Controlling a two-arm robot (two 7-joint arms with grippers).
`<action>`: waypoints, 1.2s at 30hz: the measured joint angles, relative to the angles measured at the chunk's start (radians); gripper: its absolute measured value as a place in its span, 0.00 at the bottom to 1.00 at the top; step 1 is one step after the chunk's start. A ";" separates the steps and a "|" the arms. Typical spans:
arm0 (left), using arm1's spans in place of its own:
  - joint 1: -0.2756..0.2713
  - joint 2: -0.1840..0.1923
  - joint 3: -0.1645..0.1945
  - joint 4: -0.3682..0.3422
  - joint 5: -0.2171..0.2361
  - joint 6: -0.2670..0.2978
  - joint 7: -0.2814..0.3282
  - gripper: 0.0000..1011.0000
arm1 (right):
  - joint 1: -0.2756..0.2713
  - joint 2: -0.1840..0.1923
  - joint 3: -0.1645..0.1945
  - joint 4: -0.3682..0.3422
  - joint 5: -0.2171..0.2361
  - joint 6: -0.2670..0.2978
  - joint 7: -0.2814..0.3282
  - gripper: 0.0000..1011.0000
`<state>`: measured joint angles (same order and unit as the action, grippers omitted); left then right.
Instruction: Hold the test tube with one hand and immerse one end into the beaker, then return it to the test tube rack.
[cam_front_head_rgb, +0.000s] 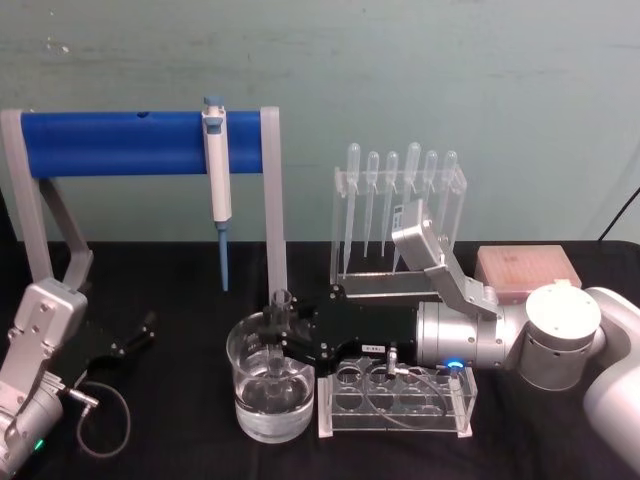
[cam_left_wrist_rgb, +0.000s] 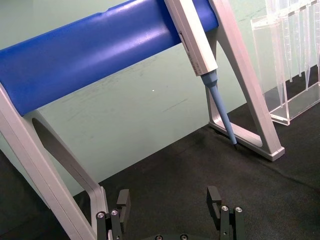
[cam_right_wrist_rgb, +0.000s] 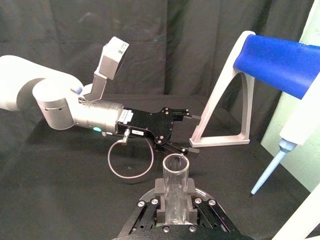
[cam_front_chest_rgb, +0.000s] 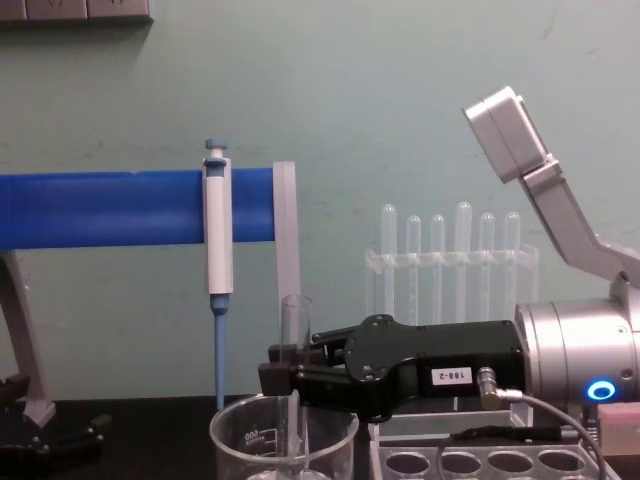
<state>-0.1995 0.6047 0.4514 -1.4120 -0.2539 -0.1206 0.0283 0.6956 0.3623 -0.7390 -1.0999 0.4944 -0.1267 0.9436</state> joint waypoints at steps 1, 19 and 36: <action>0.000 0.000 0.000 0.000 0.000 0.000 0.000 0.99 | 0.000 0.000 0.000 0.000 0.000 0.000 0.000 0.22; 0.000 0.000 0.000 0.000 0.000 0.000 0.000 0.99 | -0.001 0.001 0.000 -0.003 0.001 0.001 0.000 0.22; 0.000 0.000 0.000 0.000 0.000 0.000 0.000 0.99 | -0.001 0.002 0.000 -0.004 0.001 0.001 0.000 0.22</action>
<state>-0.1995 0.6047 0.4513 -1.4120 -0.2539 -0.1206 0.0283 0.6949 0.3643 -0.7390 -1.1042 0.4951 -0.1260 0.9433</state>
